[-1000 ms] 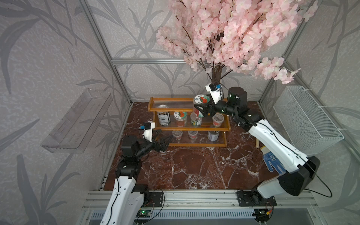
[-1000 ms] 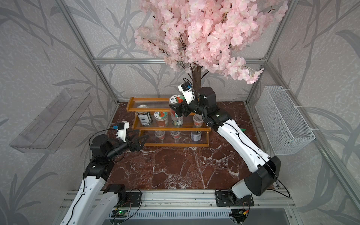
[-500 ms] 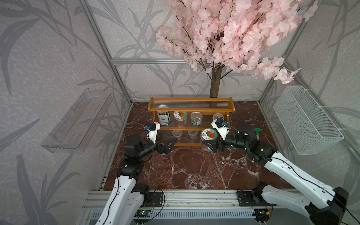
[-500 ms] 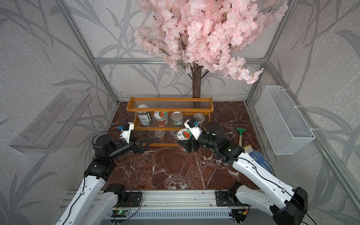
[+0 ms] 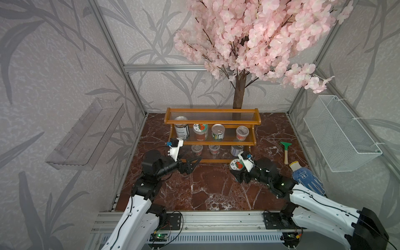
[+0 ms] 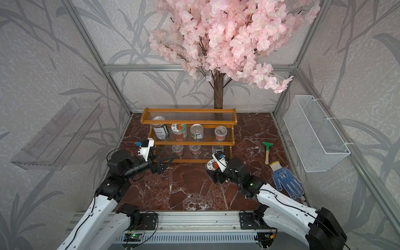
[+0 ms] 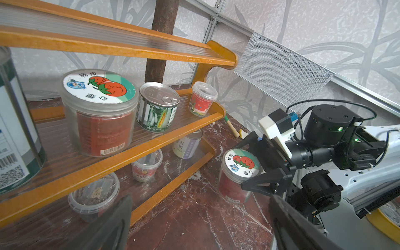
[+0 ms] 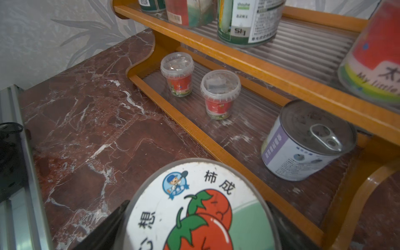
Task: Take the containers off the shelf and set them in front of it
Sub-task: Place the container at the center of the board.
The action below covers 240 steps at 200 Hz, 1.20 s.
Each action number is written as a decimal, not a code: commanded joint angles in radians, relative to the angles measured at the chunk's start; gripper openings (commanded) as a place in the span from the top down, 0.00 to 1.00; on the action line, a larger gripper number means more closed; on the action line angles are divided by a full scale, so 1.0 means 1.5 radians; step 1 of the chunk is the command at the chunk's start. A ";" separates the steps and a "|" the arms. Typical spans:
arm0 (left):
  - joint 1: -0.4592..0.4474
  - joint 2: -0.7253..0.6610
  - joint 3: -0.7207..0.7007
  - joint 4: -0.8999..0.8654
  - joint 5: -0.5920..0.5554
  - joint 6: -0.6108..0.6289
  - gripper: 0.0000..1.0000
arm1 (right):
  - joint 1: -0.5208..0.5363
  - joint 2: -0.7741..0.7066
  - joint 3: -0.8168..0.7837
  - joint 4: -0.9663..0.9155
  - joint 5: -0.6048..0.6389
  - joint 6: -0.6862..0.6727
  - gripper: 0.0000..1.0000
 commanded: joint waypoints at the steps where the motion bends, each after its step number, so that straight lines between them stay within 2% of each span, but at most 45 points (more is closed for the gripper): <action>1: -0.010 0.005 -0.010 0.015 -0.017 0.018 0.00 | 0.017 0.005 -0.020 0.090 0.080 0.026 0.24; 46: -0.021 0.020 -0.014 0.017 -0.022 0.028 0.00 | 0.051 0.034 -0.070 0.145 0.151 0.063 0.24; 85: -0.024 0.027 -0.014 0.015 -0.021 0.033 0.00 | 0.061 0.081 -0.089 0.188 0.159 0.085 0.21; 173: -0.024 0.034 -0.020 0.005 -0.035 0.046 0.00 | 0.066 0.107 -0.114 0.207 0.248 0.055 0.14; 240: -0.025 0.045 -0.014 0.001 -0.042 0.056 0.00 | 0.066 0.110 -0.079 0.252 0.179 0.053 0.16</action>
